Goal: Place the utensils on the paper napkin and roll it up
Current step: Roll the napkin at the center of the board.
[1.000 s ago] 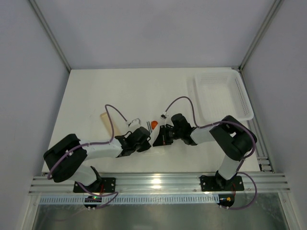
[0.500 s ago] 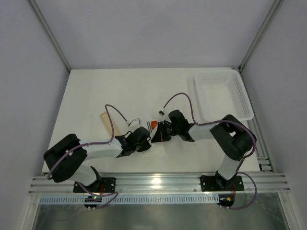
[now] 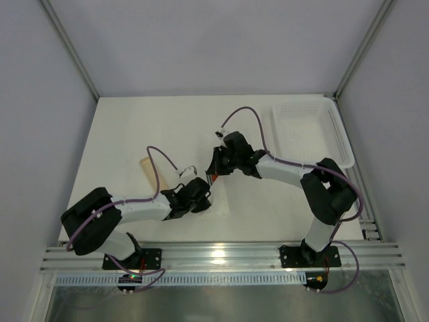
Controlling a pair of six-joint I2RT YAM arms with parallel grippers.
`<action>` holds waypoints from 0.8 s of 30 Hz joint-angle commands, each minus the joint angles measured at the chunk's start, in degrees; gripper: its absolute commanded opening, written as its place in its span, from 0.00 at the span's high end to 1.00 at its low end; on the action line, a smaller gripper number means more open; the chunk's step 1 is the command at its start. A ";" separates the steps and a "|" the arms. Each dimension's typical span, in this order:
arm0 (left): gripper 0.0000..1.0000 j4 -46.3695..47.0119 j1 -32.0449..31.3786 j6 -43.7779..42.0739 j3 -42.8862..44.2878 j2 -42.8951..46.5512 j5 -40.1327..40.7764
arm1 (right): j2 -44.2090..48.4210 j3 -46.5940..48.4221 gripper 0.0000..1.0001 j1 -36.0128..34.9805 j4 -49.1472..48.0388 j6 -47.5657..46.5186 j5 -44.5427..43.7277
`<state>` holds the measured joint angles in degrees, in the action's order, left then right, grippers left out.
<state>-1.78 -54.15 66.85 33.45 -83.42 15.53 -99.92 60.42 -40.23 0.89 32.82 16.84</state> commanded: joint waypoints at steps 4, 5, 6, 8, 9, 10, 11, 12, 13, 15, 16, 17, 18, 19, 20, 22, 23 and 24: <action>1.00 -5.78 -0.25 -1.81 -0.76 -1.31 1.79 | -3.70 8.74 0.96 -2.49 11.58 -2.14 -7.61; 1.00 -5.78 -0.25 -1.81 -0.76 -1.22 1.70 | -4.66 10.14 0.96 -2.84 12.12 -2.14 -7.79; 1.00 -5.78 -0.25 -1.81 -0.76 -1.13 1.70 | -5.02 10.67 0.96 -3.36 12.56 -2.14 -7.88; 1.00 -5.78 -0.25 -1.72 -1.02 -0.87 1.61 | -5.46 11.99 0.96 -3.89 13.88 -1.97 -8.57; 1.00 -5.52 -0.25 -1.64 -1.11 -0.87 1.52 | -5.90 12.35 0.96 -4.24 14.32 -1.97 -8.93; 1.00 -5.34 -0.25 -1.55 -1.28 -0.87 1.43 | -6.16 12.96 0.96 -4.77 15.45 -1.71 -10.24; 1.00 -5.16 -0.25 -1.55 -1.46 -0.87 1.35 | -6.34 13.57 0.96 -5.03 15.90 -1.70 -10.77; 1.00 -5.08 -0.25 -1.46 -1.46 -0.87 1.35 | -6.95 13.84 0.96 -5.30 16.25 -1.53 -11.12; 1.00 -5.07 -0.25 -1.46 -1.55 -0.87 1.26 | -7.30 14.19 0.96 -5.65 17.04 -1.44 -11.82; 1.00 -4.99 -0.25 -1.46 -1.55 -0.96 1.17 | -8.01 14.90 0.96 -6.09 17.83 -1.18 -12.88; 1.00 -4.90 -0.25 -1.37 -1.63 -0.87 1.17 | -8.18 14.99 0.96 -6.35 18.27 -1.18 -13.41; 1.00 -4.72 -0.25 -1.28 -1.64 -0.87 1.17 | -8.53 15.51 0.96 -6.53 18.54 -1.09 -13.50; 1.00 -4.81 -0.25 -1.28 -1.72 -0.87 1.17 | -8.80 15.69 0.96 -6.62 18.80 -1.09 -13.50; 1.00 -4.72 -0.25 -1.28 -1.81 -0.87 1.17 | -9.32 15.86 0.96 -6.88 19.32 -1.00 -13.94; 1.00 -4.81 -0.25 -1.28 -1.81 -0.78 1.17 | -9.50 16.21 0.96 -7.06 19.50 -0.91 -14.38; 1.00 -4.72 -0.25 -1.28 -1.72 -0.87 1.17 | -10.03 16.48 0.96 -7.23 19.94 -1.00 -14.99; 1.00 -4.55 -0.25 -1.20 -1.72 -0.96 1.17 | -10.29 16.92 0.96 -7.41 20.21 -0.91 -15.43; 1.00 -4.55 -0.25 -1.20 -1.64 -0.96 1.17 | -10.47 17.18 0.96 -7.41 20.56 -1.09 -15.61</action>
<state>-1.74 -54.15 66.89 33.43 -83.42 15.46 -109.86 74.87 -47.11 19.75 31.73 3.73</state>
